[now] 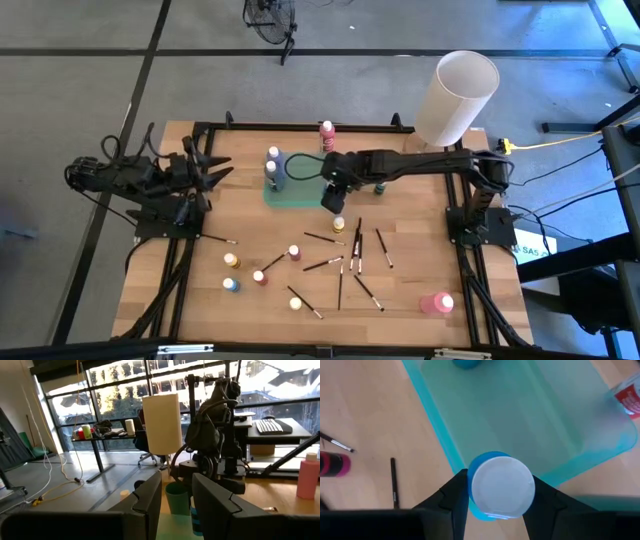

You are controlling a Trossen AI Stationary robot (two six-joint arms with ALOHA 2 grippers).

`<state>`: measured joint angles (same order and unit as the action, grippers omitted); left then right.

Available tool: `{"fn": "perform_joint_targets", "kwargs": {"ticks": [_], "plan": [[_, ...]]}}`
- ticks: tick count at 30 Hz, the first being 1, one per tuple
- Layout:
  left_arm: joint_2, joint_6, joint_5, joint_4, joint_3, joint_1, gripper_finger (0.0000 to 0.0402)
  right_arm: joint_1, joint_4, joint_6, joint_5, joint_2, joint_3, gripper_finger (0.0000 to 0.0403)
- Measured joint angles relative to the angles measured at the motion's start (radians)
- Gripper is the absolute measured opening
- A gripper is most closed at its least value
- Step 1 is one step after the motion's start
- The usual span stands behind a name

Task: Pick & Place Paint Supplies
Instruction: Put the right small blue paint bottle into the green bin

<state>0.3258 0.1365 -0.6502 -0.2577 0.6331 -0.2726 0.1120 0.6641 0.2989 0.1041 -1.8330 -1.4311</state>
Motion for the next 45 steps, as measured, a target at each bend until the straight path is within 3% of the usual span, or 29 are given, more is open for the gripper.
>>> {"fn": "perform_joint_targets", "kwargs": {"ticks": [9,33,40,45], "plan": [[0.004,-0.016,0.009,-0.012,-0.003,0.000,0.0104,0.000,0.066,0.035,-0.023,-0.064,0.000,0.0143],[0.004,-0.019,0.015,-0.016,-0.003,0.000,0.0104,-0.003,0.070,0.013,-0.085,-0.065,0.000,0.0153],[0.004,-0.019,0.015,-0.016,-0.003,0.000,0.0104,-0.016,0.023,-0.105,0.002,-0.078,0.000,0.0153],[0.004,-0.018,0.015,-0.016,-0.003,0.000,0.0104,-0.021,0.020,-0.124,-0.028,-0.110,0.000,0.0153]]}}
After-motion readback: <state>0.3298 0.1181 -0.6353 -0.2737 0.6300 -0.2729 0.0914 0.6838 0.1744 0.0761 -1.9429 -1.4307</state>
